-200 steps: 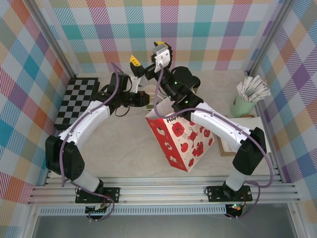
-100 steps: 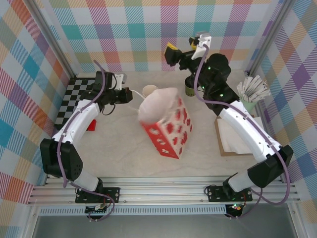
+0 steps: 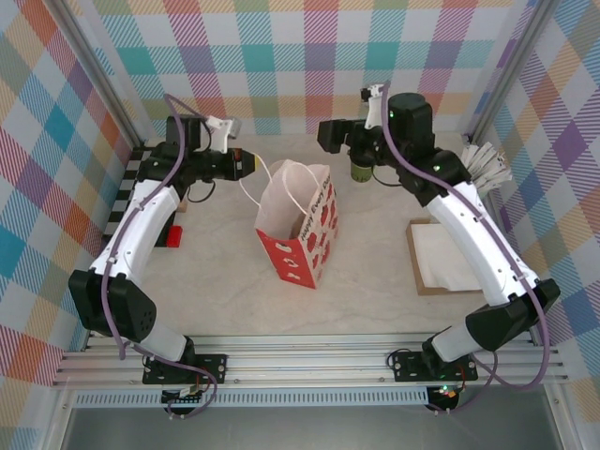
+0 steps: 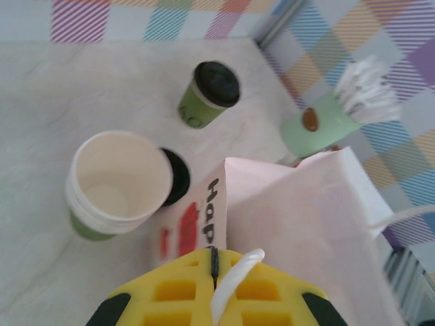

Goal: Pack the takeout coffee

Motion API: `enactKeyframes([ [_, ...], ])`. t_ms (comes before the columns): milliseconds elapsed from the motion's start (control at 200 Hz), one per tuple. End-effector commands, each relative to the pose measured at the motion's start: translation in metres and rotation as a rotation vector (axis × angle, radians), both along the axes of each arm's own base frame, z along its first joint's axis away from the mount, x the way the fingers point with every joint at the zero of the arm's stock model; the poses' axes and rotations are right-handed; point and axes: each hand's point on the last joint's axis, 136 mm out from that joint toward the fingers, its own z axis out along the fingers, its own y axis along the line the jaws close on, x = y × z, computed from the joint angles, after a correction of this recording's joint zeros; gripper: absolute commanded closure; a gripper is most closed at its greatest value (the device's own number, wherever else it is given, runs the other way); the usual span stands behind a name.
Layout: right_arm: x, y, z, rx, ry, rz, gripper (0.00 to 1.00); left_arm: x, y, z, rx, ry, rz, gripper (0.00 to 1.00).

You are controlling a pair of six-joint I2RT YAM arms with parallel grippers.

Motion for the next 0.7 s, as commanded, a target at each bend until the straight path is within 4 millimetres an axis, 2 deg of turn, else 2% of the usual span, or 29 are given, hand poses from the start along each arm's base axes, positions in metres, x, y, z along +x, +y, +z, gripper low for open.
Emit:
enactKeyframes([
  [0,-0.021,-0.016,-0.071,-0.136,0.327,0.037,0.00,-0.030,-0.025,0.031,-0.052,-0.067,-0.203,1.00],
  [55,-0.022,-0.020,-0.077,-0.165,0.379,0.040,0.00,-0.037,-0.033,0.038,-0.052,-0.096,-0.266,1.00],
  [145,-0.025,-0.013,-0.076,-0.190,0.405,0.105,0.00,-0.042,-0.042,0.050,-0.048,-0.141,-0.347,1.00],
  [290,-0.031,0.006,-0.102,-0.232,0.508,0.264,0.02,-0.044,-0.054,0.044,-0.067,-0.109,-0.448,1.00],
  [420,-0.017,0.025,-0.111,-0.228,0.452,0.358,0.05,-0.053,-0.062,0.042,-0.073,-0.084,-0.519,1.00],
  [540,-0.023,0.049,-0.120,-0.230,0.410,0.519,0.08,-0.053,-0.066,0.043,-0.076,-0.095,-0.534,1.00],
  [695,-0.024,0.063,-0.154,-0.321,0.394,0.600,0.15,-0.052,-0.065,0.043,-0.064,-0.100,-0.535,1.00],
])
